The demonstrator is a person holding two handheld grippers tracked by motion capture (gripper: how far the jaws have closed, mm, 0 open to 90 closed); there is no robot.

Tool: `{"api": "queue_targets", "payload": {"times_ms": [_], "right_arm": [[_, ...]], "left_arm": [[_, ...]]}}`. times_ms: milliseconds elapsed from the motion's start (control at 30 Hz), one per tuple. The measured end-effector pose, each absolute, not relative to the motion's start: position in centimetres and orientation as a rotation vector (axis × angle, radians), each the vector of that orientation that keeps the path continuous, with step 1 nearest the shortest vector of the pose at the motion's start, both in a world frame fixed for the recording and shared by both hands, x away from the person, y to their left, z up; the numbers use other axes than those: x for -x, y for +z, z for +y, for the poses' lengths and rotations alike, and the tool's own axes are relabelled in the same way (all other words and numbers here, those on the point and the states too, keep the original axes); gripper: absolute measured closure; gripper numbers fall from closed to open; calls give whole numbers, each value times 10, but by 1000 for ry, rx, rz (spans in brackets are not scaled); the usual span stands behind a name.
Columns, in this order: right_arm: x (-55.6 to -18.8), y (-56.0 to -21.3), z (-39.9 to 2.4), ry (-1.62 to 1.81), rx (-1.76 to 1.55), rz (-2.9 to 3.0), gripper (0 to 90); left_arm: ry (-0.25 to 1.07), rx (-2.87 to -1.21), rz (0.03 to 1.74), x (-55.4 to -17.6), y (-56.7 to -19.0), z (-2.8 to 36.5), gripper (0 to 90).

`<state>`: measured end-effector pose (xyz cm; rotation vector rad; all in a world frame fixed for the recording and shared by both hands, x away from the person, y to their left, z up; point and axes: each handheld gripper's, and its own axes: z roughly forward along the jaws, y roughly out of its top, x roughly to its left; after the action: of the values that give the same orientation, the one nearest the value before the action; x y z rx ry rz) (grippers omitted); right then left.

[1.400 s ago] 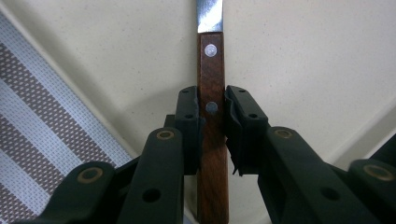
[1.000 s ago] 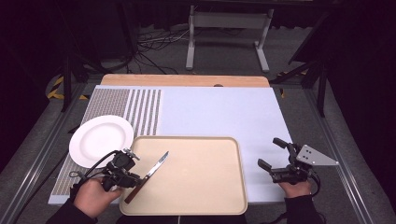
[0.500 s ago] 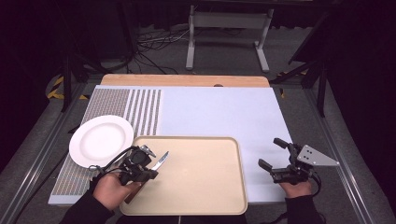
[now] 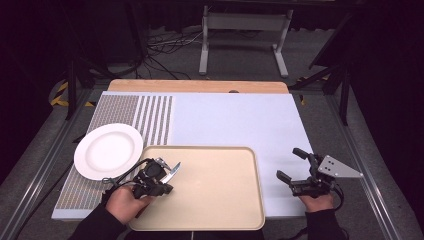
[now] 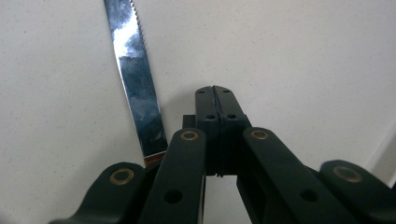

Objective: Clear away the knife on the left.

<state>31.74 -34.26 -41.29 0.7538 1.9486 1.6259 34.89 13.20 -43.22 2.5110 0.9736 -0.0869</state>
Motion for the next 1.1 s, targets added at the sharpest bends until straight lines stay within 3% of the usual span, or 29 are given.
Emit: {"api": "queue_targets", "payload": {"times_ms": [1100], "right_arm": [[-318, -414, -343, 1629, -762, 1952, 21]], "left_arm": [[-36, -2485, 1054, -360, -433, 156, 900]]}}
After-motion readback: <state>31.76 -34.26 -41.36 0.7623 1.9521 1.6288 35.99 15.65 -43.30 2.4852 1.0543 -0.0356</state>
